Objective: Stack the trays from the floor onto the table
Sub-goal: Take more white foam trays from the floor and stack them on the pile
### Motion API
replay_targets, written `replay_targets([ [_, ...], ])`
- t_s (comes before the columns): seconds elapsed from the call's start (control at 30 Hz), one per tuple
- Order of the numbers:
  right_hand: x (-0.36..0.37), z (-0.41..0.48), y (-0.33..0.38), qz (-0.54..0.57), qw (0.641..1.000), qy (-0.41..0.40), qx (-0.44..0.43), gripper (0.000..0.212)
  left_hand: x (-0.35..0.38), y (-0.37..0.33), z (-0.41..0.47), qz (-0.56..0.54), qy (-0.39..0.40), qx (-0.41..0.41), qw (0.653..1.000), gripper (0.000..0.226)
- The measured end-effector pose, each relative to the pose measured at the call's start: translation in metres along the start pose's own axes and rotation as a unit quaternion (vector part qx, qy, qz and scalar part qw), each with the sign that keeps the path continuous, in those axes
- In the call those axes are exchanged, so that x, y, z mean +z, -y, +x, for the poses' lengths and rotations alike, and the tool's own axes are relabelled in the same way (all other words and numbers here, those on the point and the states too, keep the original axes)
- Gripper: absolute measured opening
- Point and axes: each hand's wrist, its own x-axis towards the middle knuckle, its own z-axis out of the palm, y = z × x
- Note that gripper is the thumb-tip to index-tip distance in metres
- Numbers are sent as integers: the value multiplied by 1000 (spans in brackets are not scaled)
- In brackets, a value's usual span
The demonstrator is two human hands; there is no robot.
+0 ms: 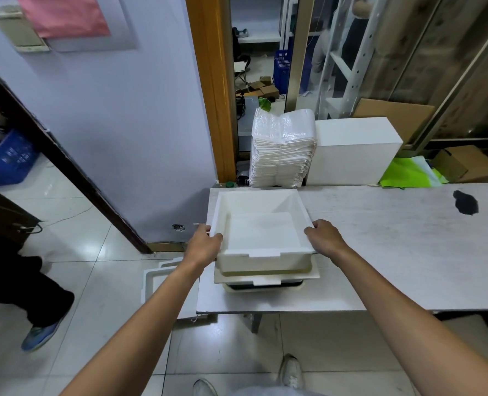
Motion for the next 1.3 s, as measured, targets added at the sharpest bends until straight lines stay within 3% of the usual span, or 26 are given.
replay_targets([
  [0.17, 0, 3, -3, -1, 1000, 8, 1, 15, 2, 4, 2, 24, -11, 4, 1000, 45],
  [0.53, 4, 3, -12, -85, 996, 2, 2, 27, 6, 21, 4, 90, -24, 36, 995, 47],
  [0.73, 9, 2, -20, -140, 990, 2, -13, 50, 6, 30, 6, 132, -14, 59, 989, 48],
  [1.0, 23, -10, -25, -196, 980, 8, -20, 59, 8, 48, 0, 255, -16, 137, 957, 41],
  [1.3, 29, -11, -30, -236, 972, 5, -18, 59, 17, 50, -6, 329, -26, 141, 933, 56],
])
